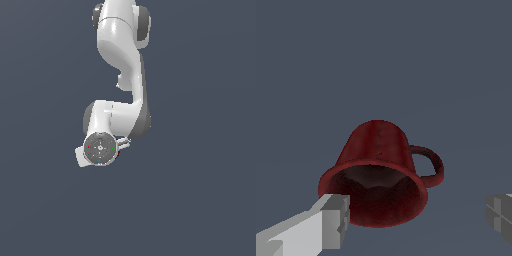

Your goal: Pick up the object and move it to a goal position.

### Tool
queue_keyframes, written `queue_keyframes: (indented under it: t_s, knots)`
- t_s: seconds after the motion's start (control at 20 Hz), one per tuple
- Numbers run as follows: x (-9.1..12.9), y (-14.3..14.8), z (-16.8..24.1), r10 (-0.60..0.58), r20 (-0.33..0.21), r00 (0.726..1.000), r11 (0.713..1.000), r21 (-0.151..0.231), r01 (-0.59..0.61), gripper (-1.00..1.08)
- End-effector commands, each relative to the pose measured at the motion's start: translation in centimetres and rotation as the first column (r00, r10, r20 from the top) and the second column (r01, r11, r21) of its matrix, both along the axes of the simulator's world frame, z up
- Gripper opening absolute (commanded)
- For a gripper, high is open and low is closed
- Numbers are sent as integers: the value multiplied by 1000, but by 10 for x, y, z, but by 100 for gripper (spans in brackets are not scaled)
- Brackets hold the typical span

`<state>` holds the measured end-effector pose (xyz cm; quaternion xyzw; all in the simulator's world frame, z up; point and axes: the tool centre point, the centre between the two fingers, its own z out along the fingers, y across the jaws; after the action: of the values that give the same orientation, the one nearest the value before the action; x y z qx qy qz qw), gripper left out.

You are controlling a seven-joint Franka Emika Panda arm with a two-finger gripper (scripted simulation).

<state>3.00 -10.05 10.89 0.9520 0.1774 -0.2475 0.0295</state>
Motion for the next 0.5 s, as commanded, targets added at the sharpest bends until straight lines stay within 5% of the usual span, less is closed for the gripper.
queue_keyframes:
  t_s: [0.0,0.45]
  knots:
    - [-2,-5,-4,16,-35,999,1000,2,-16,108]
    - [-6,-16,-11,44,-103,994,999,9,-43,108]
